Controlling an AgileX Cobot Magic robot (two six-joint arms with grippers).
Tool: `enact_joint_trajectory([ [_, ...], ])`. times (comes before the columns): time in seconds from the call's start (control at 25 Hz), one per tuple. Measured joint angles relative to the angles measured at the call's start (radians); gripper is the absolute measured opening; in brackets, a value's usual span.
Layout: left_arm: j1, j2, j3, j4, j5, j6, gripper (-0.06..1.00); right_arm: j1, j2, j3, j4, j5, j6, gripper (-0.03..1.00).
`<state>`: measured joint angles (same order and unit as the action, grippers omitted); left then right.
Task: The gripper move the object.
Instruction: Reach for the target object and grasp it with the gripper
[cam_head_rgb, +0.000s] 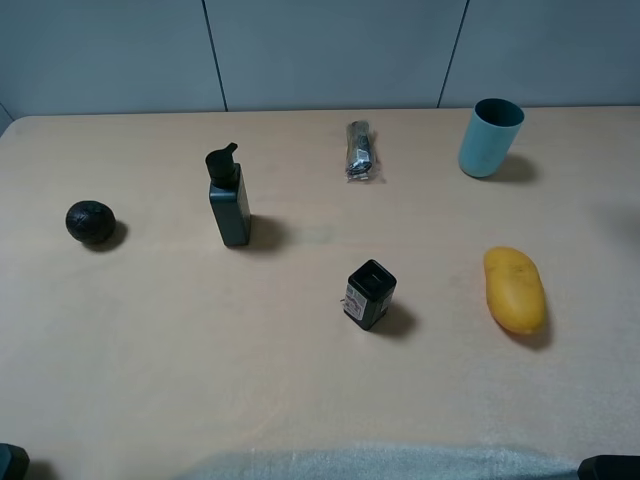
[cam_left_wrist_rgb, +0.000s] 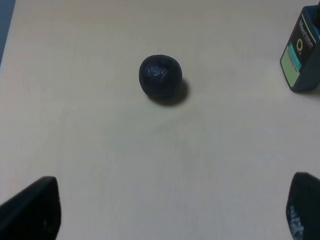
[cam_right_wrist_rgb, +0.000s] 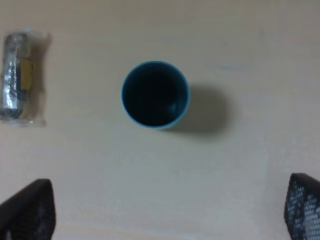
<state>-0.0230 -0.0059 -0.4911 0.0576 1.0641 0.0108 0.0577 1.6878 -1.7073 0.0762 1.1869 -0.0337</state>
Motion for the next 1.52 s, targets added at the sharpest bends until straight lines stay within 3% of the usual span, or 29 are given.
enact_joint_trajectory([
  [0.44,0.000,0.000,0.000,0.000,0.000,0.000,0.91,0.000,0.186,-0.042,0.007,-0.007,-0.008,0.69],
  [1.16,0.000,0.000,0.000,0.000,0.000,0.000,0.91,-0.002,0.385,-0.058,0.004,-0.135,-0.064,0.69],
  [1.52,0.000,0.000,0.000,0.000,0.000,0.000,0.91,-0.064,0.447,-0.058,0.001,-0.183,-0.076,0.69],
])
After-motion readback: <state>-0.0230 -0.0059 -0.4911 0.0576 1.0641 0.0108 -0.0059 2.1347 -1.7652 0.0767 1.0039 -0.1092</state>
